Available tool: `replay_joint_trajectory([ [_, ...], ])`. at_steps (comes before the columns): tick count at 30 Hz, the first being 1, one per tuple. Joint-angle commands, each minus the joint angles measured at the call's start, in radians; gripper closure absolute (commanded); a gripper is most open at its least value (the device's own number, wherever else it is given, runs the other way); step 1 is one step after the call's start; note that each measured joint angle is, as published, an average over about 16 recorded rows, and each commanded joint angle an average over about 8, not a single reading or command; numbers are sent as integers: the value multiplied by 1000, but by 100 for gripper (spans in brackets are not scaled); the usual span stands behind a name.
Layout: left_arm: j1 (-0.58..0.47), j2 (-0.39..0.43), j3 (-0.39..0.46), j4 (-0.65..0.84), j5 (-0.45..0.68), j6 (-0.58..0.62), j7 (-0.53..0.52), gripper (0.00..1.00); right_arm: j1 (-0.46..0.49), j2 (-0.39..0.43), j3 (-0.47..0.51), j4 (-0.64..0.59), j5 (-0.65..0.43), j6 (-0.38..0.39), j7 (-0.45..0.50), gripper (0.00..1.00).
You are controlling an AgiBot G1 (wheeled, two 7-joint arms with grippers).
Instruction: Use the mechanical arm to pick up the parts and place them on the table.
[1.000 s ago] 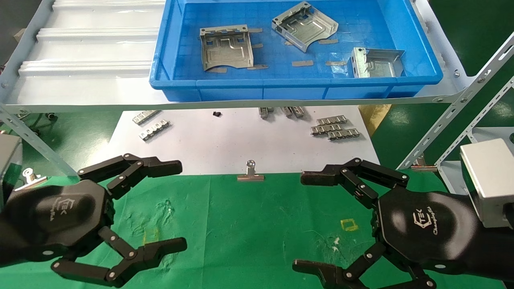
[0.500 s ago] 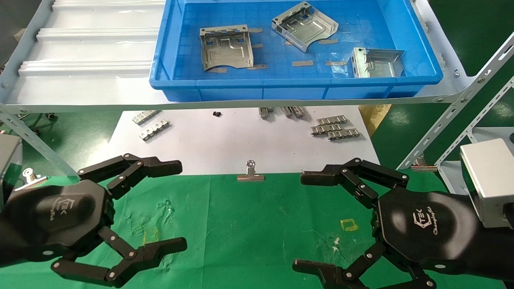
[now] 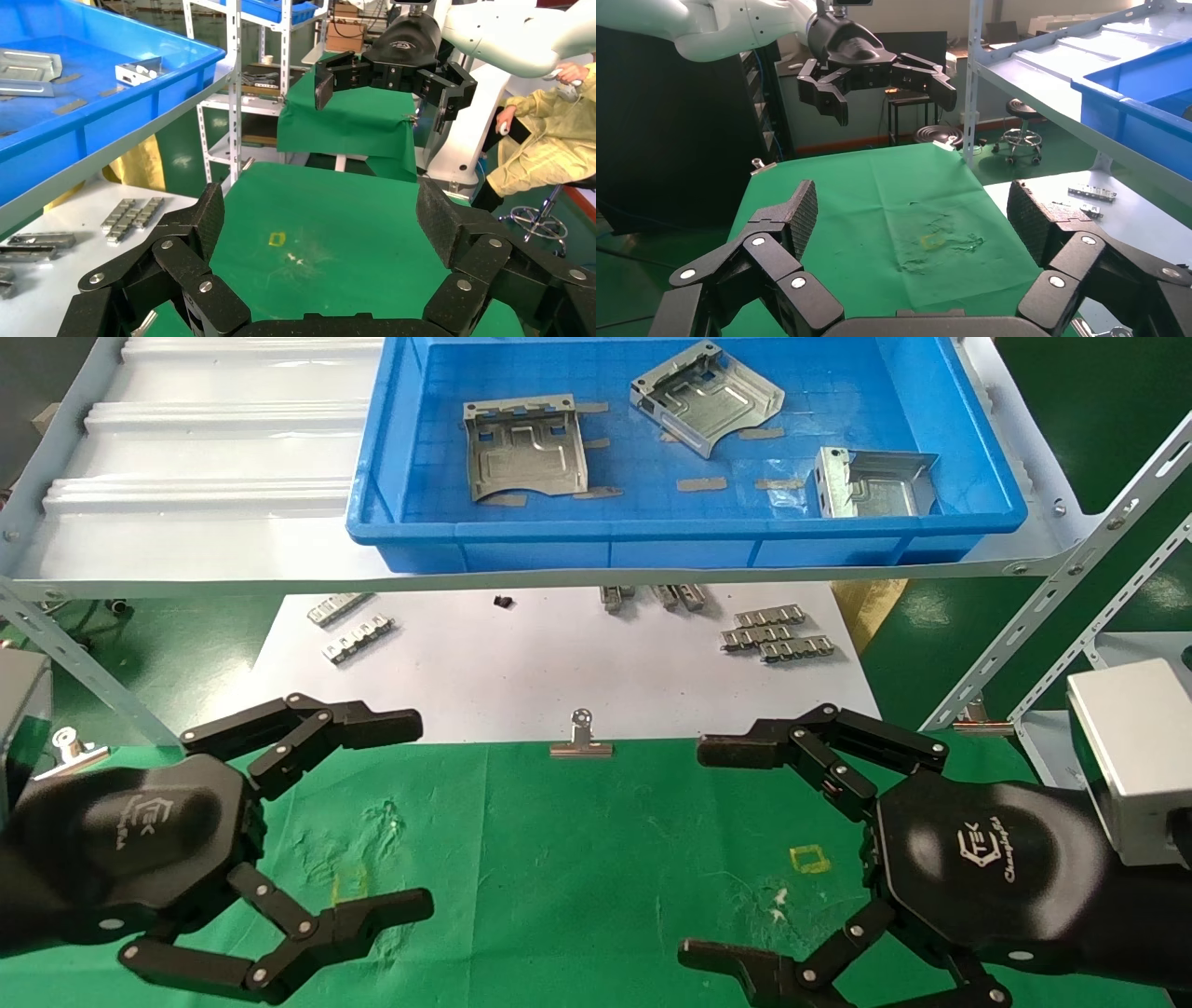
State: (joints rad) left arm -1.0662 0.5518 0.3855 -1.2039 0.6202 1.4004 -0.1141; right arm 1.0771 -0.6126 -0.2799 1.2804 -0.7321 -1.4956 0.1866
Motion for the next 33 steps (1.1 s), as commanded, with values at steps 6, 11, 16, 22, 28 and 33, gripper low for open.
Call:
replay_joint_trajectory([
  [6, 0, 0, 0, 0, 0, 0, 0, 0, 0, 0, 0, 0, 0, 0, 0, 0],
  [11, 0, 0, 0, 0, 0, 0, 0, 0, 0, 0, 0, 0, 0, 0, 0, 0],
  [16, 0, 0, 0, 0, 0, 0, 0, 0, 0, 0, 0, 0, 0, 0, 0, 0],
  [22, 0, 0, 0, 0, 0, 0, 0, 0, 0, 0, 0, 0, 0, 0, 0, 0],
  [28, 0, 0, 0, 0, 0, 0, 0, 0, 0, 0, 0, 0, 0, 0, 0, 0],
  [33, 0, 0, 0, 0, 0, 0, 0, 34, 0, 0, 0, 0, 0, 0, 0, 0],
])
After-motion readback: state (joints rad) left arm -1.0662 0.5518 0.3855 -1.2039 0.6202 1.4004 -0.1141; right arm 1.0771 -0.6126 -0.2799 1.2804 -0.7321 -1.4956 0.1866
